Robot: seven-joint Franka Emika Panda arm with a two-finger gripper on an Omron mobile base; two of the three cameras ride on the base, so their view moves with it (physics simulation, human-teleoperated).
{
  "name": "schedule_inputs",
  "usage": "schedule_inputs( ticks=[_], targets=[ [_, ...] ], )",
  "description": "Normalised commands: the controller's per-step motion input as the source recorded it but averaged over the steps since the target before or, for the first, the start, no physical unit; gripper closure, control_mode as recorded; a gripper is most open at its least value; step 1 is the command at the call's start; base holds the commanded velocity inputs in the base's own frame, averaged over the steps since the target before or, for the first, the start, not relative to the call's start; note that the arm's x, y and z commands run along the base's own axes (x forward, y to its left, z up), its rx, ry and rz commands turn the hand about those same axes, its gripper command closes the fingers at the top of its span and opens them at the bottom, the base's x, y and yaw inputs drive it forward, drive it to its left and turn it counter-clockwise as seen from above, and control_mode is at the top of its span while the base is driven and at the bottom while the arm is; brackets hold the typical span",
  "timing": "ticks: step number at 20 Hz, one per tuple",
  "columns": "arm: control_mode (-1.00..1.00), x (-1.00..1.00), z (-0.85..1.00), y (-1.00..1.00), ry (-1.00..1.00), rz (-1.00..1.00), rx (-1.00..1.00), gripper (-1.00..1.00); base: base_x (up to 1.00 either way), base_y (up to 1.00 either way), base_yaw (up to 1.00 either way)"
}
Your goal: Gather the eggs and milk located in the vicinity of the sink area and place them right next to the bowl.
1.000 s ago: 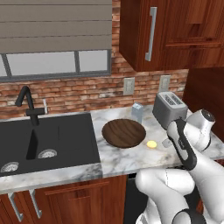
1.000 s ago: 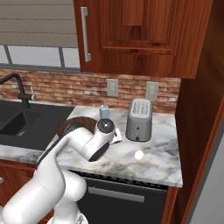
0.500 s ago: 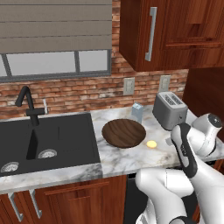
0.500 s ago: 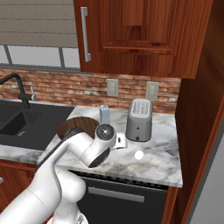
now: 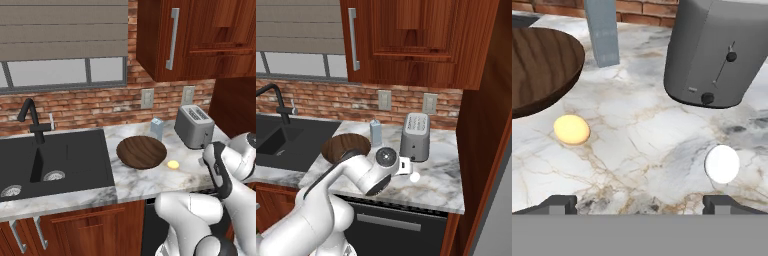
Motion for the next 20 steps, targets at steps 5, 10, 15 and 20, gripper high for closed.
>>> schedule_inputs(
  ticks=[5,10,15,20],
  targets=[
    [-1.0,0.0,0.0,-0.29,0.03,-0.08,0.0,-1.0,0.0,0.0,0.0],
    [-1.0,0.05,0.0,-0.15,0.12,-0.17,0.0,-1.0,0.0,0.0,0.0],
    [-1.0,0.08,0.0,-0.13,0.14,-0.2,0.0,-1.0,0.0,0.0,0.0],
    [-1.0,0.06,0.0,-0.26,0.06,-0.15,0.0,-1.0,0.0,0.0,0.0]
  ],
)
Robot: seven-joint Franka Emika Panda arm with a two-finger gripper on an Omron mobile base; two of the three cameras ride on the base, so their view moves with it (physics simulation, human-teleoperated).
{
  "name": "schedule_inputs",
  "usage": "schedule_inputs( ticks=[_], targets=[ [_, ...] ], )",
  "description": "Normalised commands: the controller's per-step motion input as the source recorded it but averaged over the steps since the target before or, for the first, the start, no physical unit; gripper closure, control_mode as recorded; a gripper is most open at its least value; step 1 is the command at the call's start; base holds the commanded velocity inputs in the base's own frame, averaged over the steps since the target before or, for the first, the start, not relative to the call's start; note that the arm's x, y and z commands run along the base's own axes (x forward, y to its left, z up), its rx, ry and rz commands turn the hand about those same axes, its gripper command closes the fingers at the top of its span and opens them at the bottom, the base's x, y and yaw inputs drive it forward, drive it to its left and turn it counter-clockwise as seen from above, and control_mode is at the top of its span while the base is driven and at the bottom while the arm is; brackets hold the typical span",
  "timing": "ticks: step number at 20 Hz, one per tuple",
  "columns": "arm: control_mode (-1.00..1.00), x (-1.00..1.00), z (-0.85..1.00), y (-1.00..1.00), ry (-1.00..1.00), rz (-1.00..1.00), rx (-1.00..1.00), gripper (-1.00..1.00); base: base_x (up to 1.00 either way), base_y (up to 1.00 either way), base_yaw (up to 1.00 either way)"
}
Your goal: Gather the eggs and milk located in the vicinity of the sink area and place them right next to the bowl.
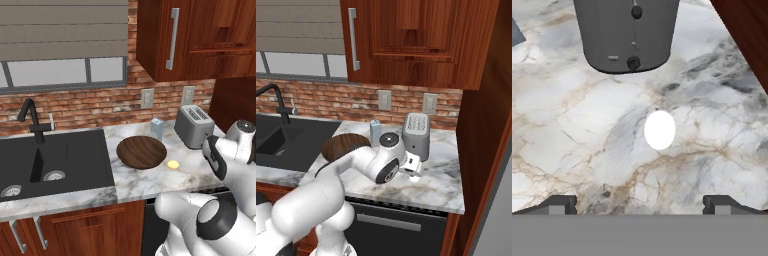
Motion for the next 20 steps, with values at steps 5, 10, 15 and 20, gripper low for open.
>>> schedule_inputs(
  ticks=[5,10,15,20],
  targets=[
    [-1.0,0.08,-0.03,-0.32,0.02,-0.12,0.0,-1.0,0.0,0.0,0.0],
    [-1.0,0.09,-0.04,-0.16,0.02,-0.07,0.02,-1.0,0.0,0.0,0.0],
    [-1.0,0.06,-0.12,0.0,0.0,0.0,0.07,-1.0,0.0,0.0,0.0],
    [-1.0,0.0,-0.23,-0.03,0.0,0.03,0.07,-1.0,0.0,0.0,0.0]
  ],
)
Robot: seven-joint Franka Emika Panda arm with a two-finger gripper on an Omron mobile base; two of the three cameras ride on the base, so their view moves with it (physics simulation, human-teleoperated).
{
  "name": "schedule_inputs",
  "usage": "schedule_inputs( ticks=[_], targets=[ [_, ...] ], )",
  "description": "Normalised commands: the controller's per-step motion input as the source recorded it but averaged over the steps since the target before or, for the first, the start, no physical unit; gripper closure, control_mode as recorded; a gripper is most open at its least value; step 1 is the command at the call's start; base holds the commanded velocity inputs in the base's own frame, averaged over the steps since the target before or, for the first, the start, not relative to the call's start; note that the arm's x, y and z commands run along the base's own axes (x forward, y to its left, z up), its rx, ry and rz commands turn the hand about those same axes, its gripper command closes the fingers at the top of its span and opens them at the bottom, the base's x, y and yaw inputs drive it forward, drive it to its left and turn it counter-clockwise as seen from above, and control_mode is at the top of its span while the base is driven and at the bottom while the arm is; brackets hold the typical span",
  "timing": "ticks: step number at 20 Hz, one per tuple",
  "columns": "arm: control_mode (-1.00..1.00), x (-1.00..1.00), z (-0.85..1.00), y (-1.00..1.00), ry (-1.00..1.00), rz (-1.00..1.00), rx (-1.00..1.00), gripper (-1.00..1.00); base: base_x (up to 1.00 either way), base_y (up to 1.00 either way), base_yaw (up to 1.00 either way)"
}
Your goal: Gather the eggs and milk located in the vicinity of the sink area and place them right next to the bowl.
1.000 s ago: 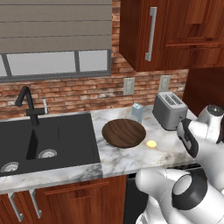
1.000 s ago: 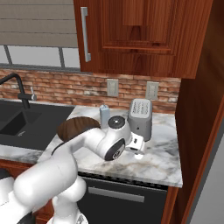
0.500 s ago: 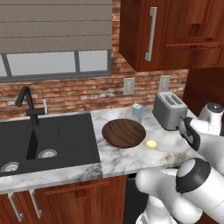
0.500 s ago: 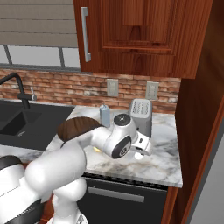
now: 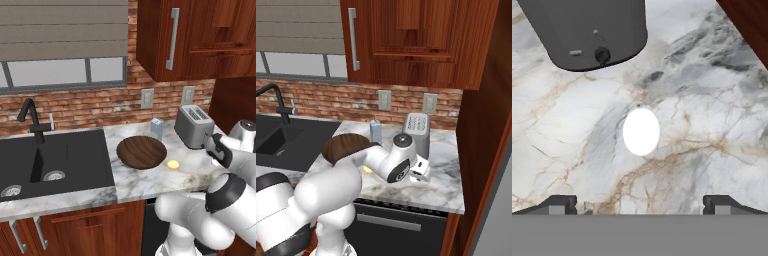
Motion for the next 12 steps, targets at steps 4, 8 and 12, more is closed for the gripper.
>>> schedule_inputs(
  ticks=[4,8,12],
  targets=[
    [-1.0,0.1,-0.16,-0.01,0.0,0.01,0.0,-1.0,0.0,0.0,0.0],
    [-1.0,0.19,-0.04,0.0,0.0,0.02,0.0,-1.0,0.0,0.0,0.0],
    [-1.0,0.25,-0.01,0.0,0.0,0.05,-0.03,-1.0,0.0,0.0,0.0]
  ],
)
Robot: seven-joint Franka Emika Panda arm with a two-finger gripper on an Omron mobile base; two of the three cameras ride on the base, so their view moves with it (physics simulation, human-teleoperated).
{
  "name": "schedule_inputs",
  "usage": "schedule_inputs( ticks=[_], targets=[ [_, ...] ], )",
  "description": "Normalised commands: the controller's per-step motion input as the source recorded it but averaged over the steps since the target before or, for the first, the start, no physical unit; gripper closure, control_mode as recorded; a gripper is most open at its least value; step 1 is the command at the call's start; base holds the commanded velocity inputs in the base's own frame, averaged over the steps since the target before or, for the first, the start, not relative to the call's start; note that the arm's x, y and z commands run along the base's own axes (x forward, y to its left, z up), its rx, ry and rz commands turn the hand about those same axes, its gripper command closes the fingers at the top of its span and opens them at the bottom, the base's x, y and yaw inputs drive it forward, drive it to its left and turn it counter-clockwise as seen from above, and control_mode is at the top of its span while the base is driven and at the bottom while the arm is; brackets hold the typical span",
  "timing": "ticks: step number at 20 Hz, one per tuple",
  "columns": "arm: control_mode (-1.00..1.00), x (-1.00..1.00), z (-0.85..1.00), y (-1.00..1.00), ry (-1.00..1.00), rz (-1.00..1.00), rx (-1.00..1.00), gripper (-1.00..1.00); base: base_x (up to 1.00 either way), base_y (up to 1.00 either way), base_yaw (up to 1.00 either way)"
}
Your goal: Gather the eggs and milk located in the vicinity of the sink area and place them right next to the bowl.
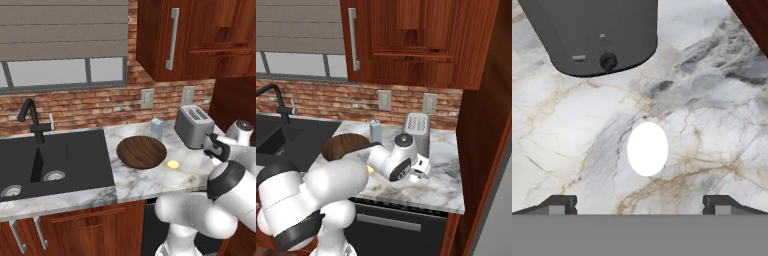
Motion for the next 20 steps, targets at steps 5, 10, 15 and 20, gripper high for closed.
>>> schedule_inputs(
  ticks=[5,10,15,20],
  targets=[
    [-1.0,0.14,-0.08,0.0,0.0,0.05,-0.05,-1.0,0.0,0.0,0.0],
    [-1.0,0.07,-0.09,0.0,0.0,0.03,-0.03,-1.0,0.0,0.0,0.0],
    [-1.0,0.07,-0.12,0.0,0.01,0.03,-0.01,-1.0,0.0,0.0,0.0],
    [-1.0,0.07,-0.19,0.0,0.0,0.04,0.0,-1.0,0.0,0.0,0.0]
  ],
)
